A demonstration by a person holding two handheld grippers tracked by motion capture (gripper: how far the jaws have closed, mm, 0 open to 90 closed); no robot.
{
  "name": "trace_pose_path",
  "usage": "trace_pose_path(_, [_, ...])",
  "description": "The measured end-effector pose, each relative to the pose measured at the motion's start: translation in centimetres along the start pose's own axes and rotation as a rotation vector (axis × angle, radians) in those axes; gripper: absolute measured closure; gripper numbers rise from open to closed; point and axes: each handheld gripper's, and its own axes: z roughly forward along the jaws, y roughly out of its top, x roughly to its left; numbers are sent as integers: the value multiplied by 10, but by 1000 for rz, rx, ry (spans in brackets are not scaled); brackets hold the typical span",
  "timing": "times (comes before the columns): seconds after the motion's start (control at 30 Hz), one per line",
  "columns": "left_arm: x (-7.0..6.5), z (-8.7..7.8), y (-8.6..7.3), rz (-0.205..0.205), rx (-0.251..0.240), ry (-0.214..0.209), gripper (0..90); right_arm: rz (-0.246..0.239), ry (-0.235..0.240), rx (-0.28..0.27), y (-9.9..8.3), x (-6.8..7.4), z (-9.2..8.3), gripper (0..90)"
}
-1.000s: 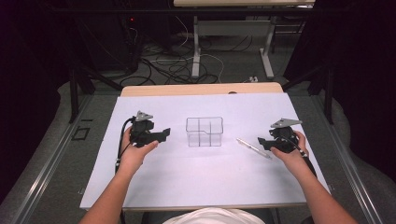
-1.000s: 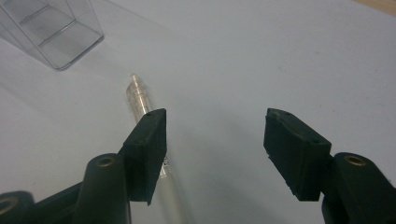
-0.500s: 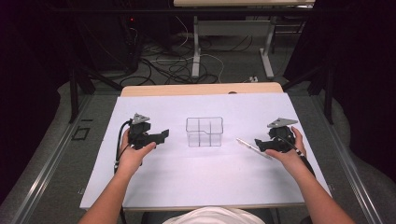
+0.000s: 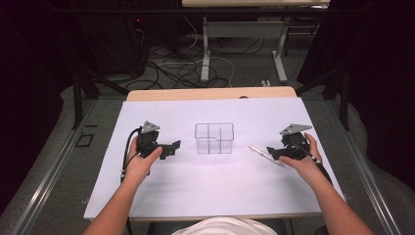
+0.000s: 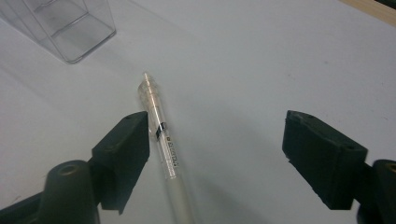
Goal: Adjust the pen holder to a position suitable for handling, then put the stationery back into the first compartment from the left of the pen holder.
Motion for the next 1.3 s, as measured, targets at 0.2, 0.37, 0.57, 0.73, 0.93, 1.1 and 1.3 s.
trace_pose_path(0.2, [1,0,0,0,-4,7,11,-56,63,17,2,0,-1,388])
trace_pose_path(0.37, [1,0,-1,-3,6,6,11,-124,116,67,1,5,2,423])
trace_pose_path(0.57, [2,3,-2,-17,-15,19,11,-209,113,175,5,10,5,429])
trace_pose_path(0.73, [1,2,-2,-19,-13,18,12,-249,163,192,4,12,10,431])
trace_pose_path(0.93, [3,2,-3,-17,-7,15,12,-188,179,222,2,10,12,482])
trace_pose_path(1.1, [4,-3,-8,-20,-9,11,12,-169,208,250,1,10,16,524])
trace_pose_path(1.3, [6,-12,-19,-17,-2,12,17,-153,220,300,3,12,19,580])
